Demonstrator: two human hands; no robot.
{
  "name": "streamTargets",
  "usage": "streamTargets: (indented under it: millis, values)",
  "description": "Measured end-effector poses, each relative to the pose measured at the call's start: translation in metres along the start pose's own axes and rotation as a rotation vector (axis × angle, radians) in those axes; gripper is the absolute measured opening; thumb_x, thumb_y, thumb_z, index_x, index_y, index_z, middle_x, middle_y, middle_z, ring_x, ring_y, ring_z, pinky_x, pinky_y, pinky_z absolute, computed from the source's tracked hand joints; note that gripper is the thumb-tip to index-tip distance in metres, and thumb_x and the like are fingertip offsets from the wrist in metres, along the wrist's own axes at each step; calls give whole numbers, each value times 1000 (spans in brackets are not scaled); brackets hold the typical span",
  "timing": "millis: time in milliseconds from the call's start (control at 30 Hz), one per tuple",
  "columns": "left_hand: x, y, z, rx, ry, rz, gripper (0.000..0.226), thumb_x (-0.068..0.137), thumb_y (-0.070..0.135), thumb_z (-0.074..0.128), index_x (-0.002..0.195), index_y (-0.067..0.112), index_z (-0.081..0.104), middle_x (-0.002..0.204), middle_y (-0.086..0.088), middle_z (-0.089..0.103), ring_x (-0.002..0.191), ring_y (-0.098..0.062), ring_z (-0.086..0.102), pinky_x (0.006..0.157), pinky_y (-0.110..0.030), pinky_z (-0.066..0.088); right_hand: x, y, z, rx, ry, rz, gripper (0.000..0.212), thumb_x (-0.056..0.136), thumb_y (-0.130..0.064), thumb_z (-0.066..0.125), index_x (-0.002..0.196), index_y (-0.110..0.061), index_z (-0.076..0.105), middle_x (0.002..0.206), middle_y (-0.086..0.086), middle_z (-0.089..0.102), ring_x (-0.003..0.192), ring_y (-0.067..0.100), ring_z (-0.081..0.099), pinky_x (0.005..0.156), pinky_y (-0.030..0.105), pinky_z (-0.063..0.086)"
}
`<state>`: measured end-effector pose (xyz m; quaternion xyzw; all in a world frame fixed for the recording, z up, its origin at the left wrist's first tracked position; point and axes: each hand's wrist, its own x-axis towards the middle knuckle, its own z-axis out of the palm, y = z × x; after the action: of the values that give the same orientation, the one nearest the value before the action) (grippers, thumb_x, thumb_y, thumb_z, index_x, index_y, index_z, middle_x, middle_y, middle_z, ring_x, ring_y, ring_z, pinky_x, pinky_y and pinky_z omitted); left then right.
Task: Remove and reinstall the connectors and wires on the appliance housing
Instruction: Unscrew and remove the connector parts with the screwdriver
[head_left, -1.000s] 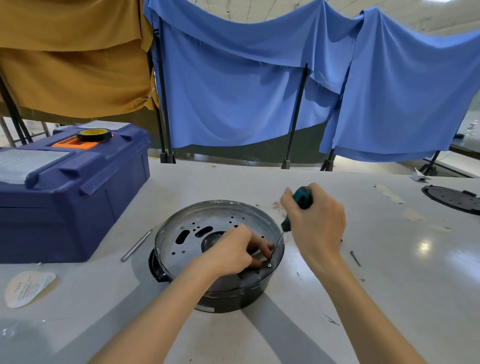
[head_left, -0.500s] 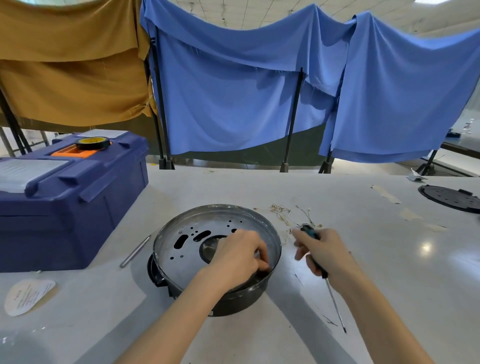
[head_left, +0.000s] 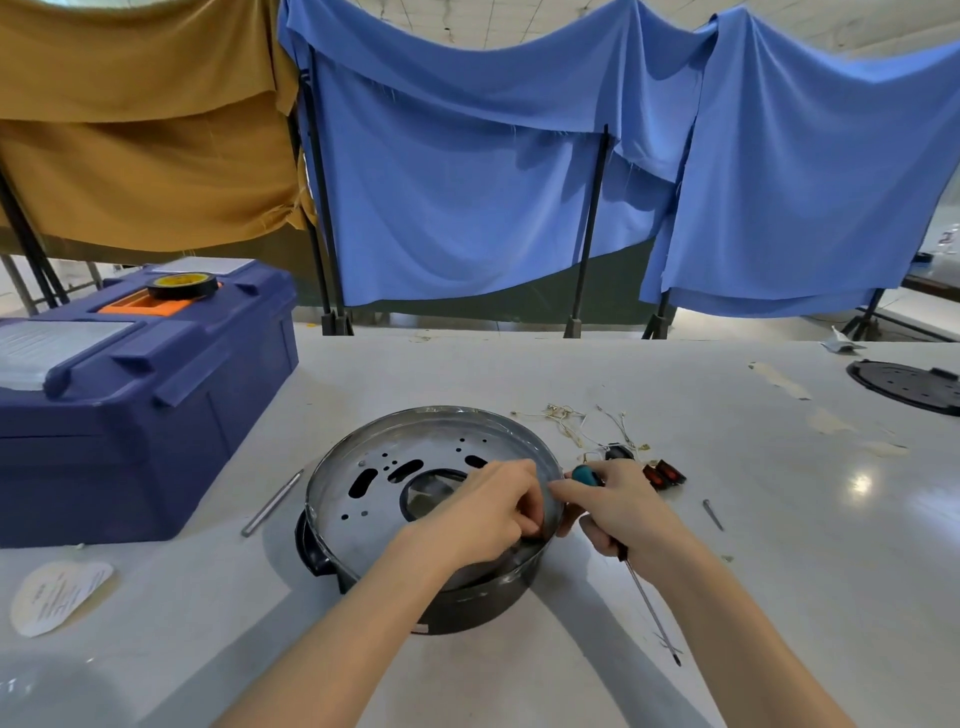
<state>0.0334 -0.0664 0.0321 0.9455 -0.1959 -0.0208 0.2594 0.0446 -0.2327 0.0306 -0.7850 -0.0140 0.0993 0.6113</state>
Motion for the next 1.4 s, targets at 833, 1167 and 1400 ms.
streamTargets:
  millis: [833,1167,1400]
  values:
    - [-37,33,-18,314,142,-6,29,92,27,55,71,12,43,106,-1,50,92,-19,44,72,-39,44,1,27,-10,241,-25,350,22,88,-4,63,105,9,58,88,27,72,34,12,32,33,16,23]
    - [-26,31,-49,65,215,-55,29,90,28,63,77,3,70,108,5,53,84,-15,54,79,-41,50,-2,20,-3,627,-341,321,23,90,0,56,113,2,59,114,21,69,32,6,31,29,16,28]
    - [-23,36,-71,-116,422,-15,17,88,24,67,90,8,73,101,4,60,84,-9,54,73,-22,46,-18,-4,6,825,-418,66,33,77,-6,66,109,-10,72,122,5,68,33,3,31,33,15,25]
